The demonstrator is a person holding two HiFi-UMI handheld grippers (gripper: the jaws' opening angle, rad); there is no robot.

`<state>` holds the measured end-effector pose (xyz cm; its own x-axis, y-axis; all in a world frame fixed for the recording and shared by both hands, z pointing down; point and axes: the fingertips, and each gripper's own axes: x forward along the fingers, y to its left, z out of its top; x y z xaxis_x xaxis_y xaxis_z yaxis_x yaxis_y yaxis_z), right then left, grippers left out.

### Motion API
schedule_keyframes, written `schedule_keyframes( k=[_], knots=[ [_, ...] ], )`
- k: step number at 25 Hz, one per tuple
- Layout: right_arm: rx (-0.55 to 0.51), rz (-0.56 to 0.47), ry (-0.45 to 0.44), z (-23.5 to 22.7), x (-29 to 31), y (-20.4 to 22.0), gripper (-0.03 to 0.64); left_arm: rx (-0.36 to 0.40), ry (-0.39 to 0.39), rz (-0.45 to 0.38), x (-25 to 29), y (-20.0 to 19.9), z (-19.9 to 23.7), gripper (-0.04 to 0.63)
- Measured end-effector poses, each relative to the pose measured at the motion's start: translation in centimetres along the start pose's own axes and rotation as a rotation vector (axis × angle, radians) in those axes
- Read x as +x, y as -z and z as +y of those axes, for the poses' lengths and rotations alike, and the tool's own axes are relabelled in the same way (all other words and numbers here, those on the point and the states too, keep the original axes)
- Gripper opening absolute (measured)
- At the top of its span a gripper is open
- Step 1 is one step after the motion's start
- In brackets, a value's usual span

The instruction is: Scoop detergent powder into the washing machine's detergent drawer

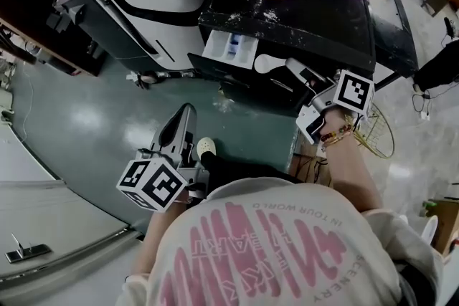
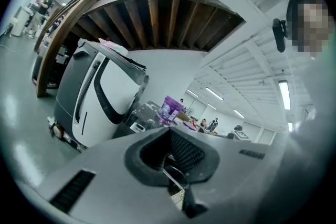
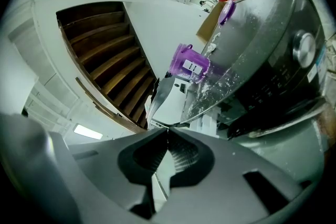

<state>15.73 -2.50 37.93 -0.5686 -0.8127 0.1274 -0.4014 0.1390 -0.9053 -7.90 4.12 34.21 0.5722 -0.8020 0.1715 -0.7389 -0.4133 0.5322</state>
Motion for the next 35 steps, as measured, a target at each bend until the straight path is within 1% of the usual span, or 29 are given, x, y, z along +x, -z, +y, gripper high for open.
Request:
schedule_keyframes(
  k=[3, 8, 14, 18, 21, 25, 28, 31, 35],
  knots=[
    [0.016, -0.006, 0.0, -0.3, 0.6, 0.0, 0.002, 0.008, -0.003, 0.004, 0.1, -0.5, 0.6, 0.0],
    [0.006, 0.0, 0.011, -0.5, 2.5, 0.2, 0.002, 0.007, 0.011, 0.007, 1.2, -1.6, 2.1, 0.002],
    [0.008, -0.009, 0.068, -1.4, 4.8, -0.1, 0.002, -0.009, 0.062, 0.024, 3.7, -3.1, 4.1, 0.001],
    [0.013, -0.022, 0.104, -1.9, 6.6, -0.1, 0.003, -0.03, 0.1, 0.051, 5.3, -3.8, 5.5, 0.002],
    [0.004, -0.023, 0.126, -2.0, 8.1, -0.1, 0.002, -0.039, 0.116, 0.062, 6.5, -4.7, 6.8, 0.002],
    [0.042, -0.023, 0.144, -2.4, 10.2, 0.6, 0.002, -0.049, 0.14, 0.081, 7.9, -5.5, 8.3, 0.001],
    [0.044, -0.023, 0.165, -3.0, 11.6, 0.9, 0.002, -0.045, 0.144, 0.091, 8.5, -6.1, 9.5, 0.002],
    [0.056, -0.02, 0.177, -3.4, 13.0, 1.4, 0.002, -0.052, 0.131, 0.093, 8.6, -6.7, 11.2, 0.002],
    [0.022, -0.001, 0.205, -4.0, 14.6, 1.8, 0.002, -0.07, 0.115, 0.095, 8.8, -7.2, 13.2, 0.002]
  ],
)
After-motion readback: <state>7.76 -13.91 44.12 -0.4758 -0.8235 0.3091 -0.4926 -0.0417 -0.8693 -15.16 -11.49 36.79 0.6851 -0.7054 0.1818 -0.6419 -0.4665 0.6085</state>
